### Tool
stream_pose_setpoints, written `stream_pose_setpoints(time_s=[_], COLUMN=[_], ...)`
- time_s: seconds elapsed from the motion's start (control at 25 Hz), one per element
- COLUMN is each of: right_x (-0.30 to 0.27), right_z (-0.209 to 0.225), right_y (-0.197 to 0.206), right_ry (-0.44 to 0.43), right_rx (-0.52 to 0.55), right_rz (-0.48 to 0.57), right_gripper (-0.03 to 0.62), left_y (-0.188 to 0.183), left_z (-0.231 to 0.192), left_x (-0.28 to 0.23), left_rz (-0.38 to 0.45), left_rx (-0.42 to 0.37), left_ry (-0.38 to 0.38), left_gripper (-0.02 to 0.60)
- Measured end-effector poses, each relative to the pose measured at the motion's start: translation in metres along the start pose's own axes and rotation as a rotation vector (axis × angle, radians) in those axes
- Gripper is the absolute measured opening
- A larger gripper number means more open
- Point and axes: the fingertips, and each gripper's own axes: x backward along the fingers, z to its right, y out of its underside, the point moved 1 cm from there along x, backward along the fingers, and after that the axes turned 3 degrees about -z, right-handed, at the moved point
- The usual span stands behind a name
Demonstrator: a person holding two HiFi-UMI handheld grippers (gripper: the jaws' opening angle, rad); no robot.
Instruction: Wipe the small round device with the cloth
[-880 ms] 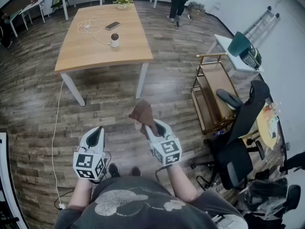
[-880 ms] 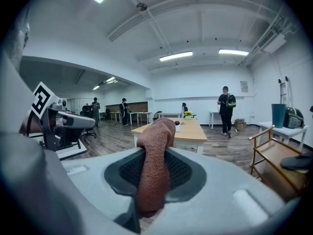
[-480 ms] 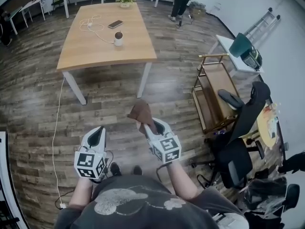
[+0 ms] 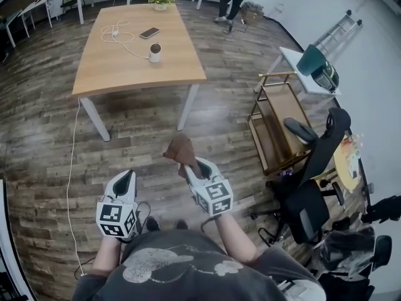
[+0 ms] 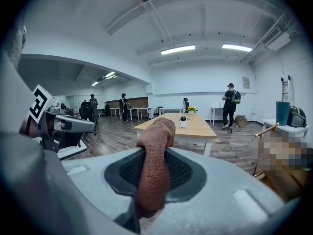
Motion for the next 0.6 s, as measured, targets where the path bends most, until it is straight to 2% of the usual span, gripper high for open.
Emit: stream_pose_setpoints(time_s=[0.28,0.44,0.6], right_x=[-0.014,-0.021,-0.034], right_z=[-0.007,-0.013,-0.001], right_y=[-0.001,0.008,0.004], right_ry=[0.06,0.06,0.057], right_rx=[-0.044,-0.043,-0.055], right_rz=[0.003,-0.04,-0.044], right_gripper=[0.08,0.08,0.078], left_y=[-0.001,0.003,-0.003], left_z=[-0.024,-0.037,-0.044], left_x=[-0.004,-0.008,-0.018], left_rz=[0.003,-0.013,-0.009], left_rx=[-0.008,0.007,0.016], left_ry=[0.046,0.044,0.031], left_gripper=[0.02,0.019,0.02])
